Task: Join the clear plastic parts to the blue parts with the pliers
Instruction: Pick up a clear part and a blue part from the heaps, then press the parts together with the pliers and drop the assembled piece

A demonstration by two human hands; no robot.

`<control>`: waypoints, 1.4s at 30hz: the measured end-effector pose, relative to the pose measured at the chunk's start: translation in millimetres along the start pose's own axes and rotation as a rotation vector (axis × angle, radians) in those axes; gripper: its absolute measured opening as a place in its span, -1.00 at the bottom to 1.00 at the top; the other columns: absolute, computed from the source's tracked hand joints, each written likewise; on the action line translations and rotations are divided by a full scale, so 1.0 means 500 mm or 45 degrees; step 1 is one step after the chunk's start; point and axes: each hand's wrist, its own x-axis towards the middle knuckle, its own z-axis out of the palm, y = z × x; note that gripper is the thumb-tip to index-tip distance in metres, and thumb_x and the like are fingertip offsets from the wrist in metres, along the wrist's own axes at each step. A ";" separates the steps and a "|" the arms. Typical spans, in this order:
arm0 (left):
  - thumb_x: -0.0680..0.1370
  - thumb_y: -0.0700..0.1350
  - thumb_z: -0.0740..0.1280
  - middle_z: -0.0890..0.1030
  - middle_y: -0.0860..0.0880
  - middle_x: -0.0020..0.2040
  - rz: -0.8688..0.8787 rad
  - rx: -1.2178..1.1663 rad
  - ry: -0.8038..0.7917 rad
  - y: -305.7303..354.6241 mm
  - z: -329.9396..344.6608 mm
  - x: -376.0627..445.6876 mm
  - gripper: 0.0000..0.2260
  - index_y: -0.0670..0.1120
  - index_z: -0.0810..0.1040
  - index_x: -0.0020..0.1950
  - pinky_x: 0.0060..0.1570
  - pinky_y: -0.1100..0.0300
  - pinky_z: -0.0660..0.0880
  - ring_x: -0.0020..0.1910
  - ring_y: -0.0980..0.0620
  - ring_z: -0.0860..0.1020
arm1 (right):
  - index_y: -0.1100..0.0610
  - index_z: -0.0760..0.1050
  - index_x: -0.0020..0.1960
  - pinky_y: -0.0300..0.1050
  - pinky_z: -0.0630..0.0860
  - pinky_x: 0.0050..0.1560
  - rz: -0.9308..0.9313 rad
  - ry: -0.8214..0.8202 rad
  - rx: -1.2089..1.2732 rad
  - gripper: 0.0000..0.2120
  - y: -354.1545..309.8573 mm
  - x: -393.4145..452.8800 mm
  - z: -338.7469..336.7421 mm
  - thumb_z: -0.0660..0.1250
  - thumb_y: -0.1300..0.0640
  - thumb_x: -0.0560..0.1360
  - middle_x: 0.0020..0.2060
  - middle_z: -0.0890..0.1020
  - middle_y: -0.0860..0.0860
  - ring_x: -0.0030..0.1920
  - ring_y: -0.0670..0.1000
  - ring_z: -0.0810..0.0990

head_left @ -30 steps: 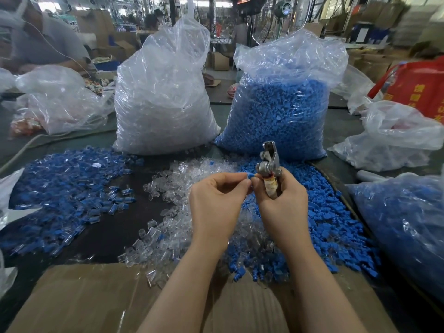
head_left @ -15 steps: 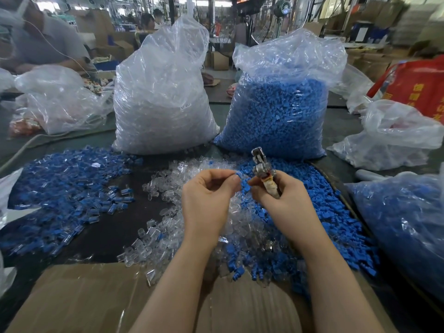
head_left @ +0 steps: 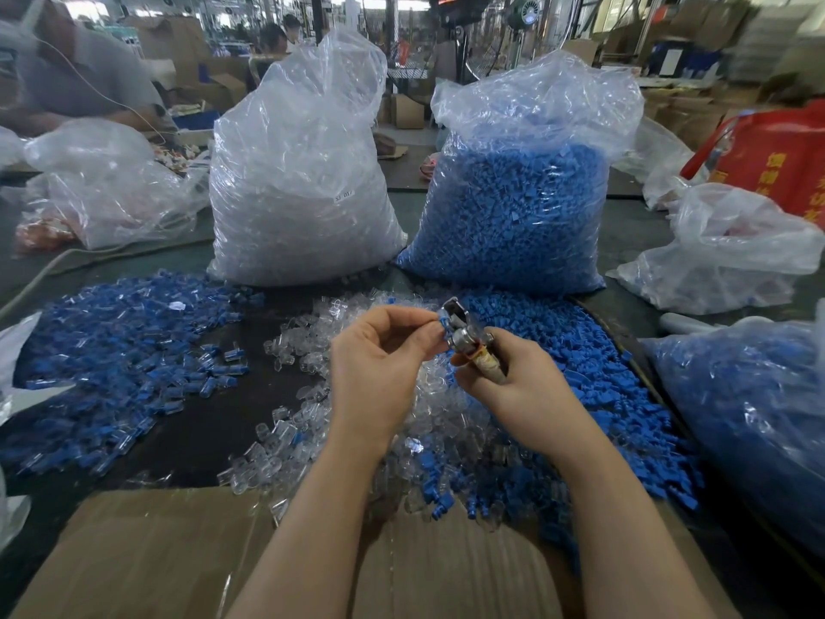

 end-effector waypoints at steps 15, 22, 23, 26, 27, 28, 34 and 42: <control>0.48 -0.36 0.44 0.71 0.01 -0.23 0.002 0.014 -0.040 -0.003 -0.003 0.000 -0.85 -0.11 0.64 -0.13 -0.21 0.34 0.57 -0.24 0.12 0.68 | 0.12 0.54 -0.11 0.15 0.50 -0.27 -0.007 0.045 -0.151 -0.92 0.005 0.001 0.008 0.28 0.24 0.47 -0.35 0.55 0.03 -0.35 0.07 0.46; 0.48 -0.35 0.43 0.71 0.00 -0.24 -0.070 0.013 -0.039 0.006 -0.003 0.001 -0.86 -0.12 0.65 -0.12 -0.22 0.34 0.57 -0.25 0.11 0.68 | 0.08 0.54 -0.09 0.12 0.50 -0.27 -0.008 0.051 -0.163 -0.93 0.007 0.002 0.007 0.29 0.19 0.48 -0.33 0.58 0.01 -0.32 0.07 0.50; 0.48 -0.34 0.43 0.71 -0.02 -0.24 -0.099 0.007 -0.021 0.009 -0.008 0.004 -0.87 -0.12 0.65 -0.12 -0.22 0.34 0.57 -0.25 0.09 0.69 | 0.08 0.54 -0.08 0.11 0.51 -0.26 -0.005 0.069 -0.177 -0.94 0.008 0.003 0.007 0.29 0.18 0.48 -0.32 0.59 0.00 -0.31 0.06 0.52; 0.49 -0.29 0.42 0.72 -0.05 -0.21 -0.268 -0.138 0.209 0.011 -0.052 0.024 -0.91 -0.14 0.64 -0.06 -0.22 0.32 0.58 -0.23 0.07 0.69 | 0.04 0.52 -0.08 0.04 0.50 -0.26 0.035 0.156 -0.232 -0.96 0.020 0.006 0.002 0.30 0.13 0.50 -0.30 0.60 -0.04 -0.27 0.03 0.54; 0.49 -0.27 0.41 0.72 -0.05 -0.20 -0.366 -0.252 0.343 0.010 -0.075 0.033 -0.91 -0.15 0.64 -0.02 -0.23 0.32 0.58 -0.23 0.08 0.69 | 0.03 0.51 -0.10 0.01 0.47 -0.29 0.062 0.185 -0.261 -0.97 0.026 0.007 -0.002 0.30 0.12 0.51 -0.31 0.59 -0.04 -0.28 0.03 0.53; 0.51 -0.27 0.40 0.72 -0.04 -0.21 -0.471 -0.405 0.486 0.009 -0.102 0.041 -0.91 -0.17 0.63 0.00 -0.24 0.32 0.59 -0.24 0.10 0.69 | 0.03 0.49 -0.12 -0.03 0.42 -0.36 0.089 0.212 -0.304 -0.95 0.032 0.009 -0.005 0.30 0.09 0.52 -0.33 0.58 -0.05 -0.31 0.02 0.52; 0.62 -0.28 0.27 0.68 -0.10 -0.09 -0.707 -1.077 1.062 -0.014 -0.242 0.047 -0.85 -0.22 0.52 0.17 -0.27 0.30 0.61 -0.14 0.09 0.68 | 0.04 0.37 -0.21 -0.11 0.25 -0.42 0.263 0.250 -0.600 -0.79 0.060 0.015 -0.013 0.26 0.01 0.56 -0.36 0.51 -0.02 -0.36 0.00 0.47; 0.65 -0.27 0.21 0.64 -0.12 0.06 -0.628 -1.205 1.202 -0.024 -0.276 0.046 -0.73 -0.23 0.46 0.35 -0.29 0.29 0.60 -0.02 0.05 0.66 | 0.04 0.33 -0.19 -0.08 0.26 -0.39 0.369 0.143 -0.771 -0.82 0.068 0.013 0.000 0.25 0.03 0.55 -0.30 0.48 -0.02 -0.32 0.00 0.43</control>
